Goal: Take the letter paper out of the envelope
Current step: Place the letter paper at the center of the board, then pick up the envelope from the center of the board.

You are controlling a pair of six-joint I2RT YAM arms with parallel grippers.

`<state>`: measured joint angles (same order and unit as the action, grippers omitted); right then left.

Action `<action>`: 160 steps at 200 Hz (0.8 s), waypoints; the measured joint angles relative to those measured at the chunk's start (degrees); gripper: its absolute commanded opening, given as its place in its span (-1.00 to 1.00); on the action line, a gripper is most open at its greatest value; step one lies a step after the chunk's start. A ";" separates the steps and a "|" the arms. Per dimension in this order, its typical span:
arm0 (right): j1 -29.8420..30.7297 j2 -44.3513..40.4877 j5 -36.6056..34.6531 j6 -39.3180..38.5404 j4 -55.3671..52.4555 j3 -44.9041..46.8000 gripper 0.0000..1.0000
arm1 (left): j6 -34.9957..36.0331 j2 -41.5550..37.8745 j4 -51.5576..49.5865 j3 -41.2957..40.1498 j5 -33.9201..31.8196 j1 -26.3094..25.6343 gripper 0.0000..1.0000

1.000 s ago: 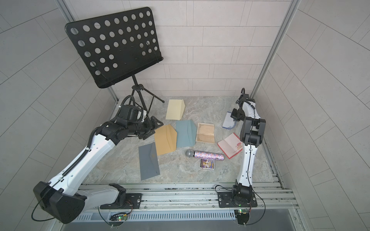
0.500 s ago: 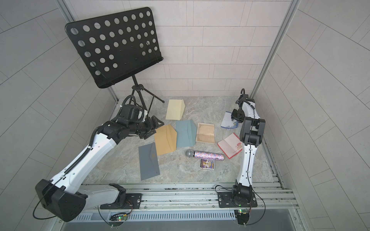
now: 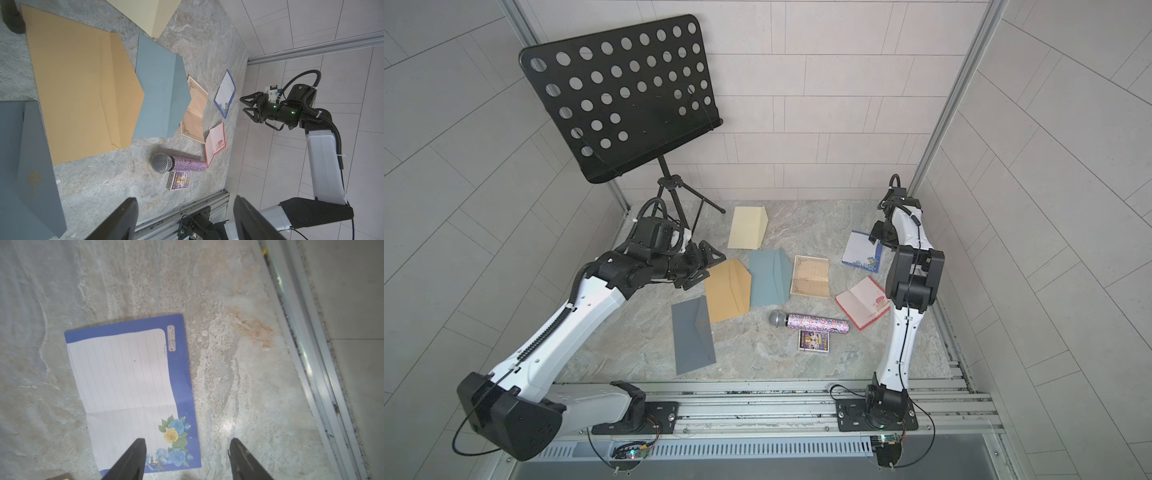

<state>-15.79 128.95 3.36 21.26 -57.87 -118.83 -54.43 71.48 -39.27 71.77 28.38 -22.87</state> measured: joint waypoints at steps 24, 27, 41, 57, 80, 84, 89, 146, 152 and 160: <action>0.00 -2.25 -0.24 0.44 0.90 0.87 0.36 | -0.11 -0.90 -0.09 -0.04 0.04 0.00 0.58; 0.00 -2.60 -0.24 0.46 1.01 1.11 0.36 | -0.11 -1.07 -0.11 -0.04 0.04 0.00 0.58; 0.20 -4.83 0.00 0.92 2.08 3.37 0.33 | -0.11 -1.77 -0.46 -0.04 -0.07 0.00 0.57; 0.68 -8.00 0.39 1.66 3.26 6.29 0.29 | -0.07 -2.49 -1.38 -0.04 -0.44 0.00 0.56; 3.02 -14.08 1.16 2.78 5.14 9.97 0.21 | 0.22 -3.15 -3.39 -0.04 -1.42 0.00 0.55; 3.65 -15.32 1.36 2.86 5.64 10.75 0.19 | 0.35 -3.21 -3.93 -0.04 -1.68 0.00 0.55; 4.59 -16.83 1.62 3.13 6.16 11.65 0.19 | 0.50 -3.26 -4.63 -0.04 -1.97 0.00 0.55; 25.51 -32.92 3.17 6.36 12.81 24.96 0.18 | 2.05 -3.43 -15.63 -0.02 -10.12 1.46 0.58; 28.13 -34.49 3.39 6.78 13.55 26.88 0.18 | 2.21 -3.39 -16.68 -0.13 -10.60 1.90 0.60; 31.39 -36.70 3.93 7.30 14.27 29.46 0.18 | 2.23 -3.32 -17.79 -0.55 -11.10 2.45 0.61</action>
<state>15.59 92.25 7.29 28.56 -43.59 -89.36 -52.21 68.16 -57.06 71.22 17.28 -20.43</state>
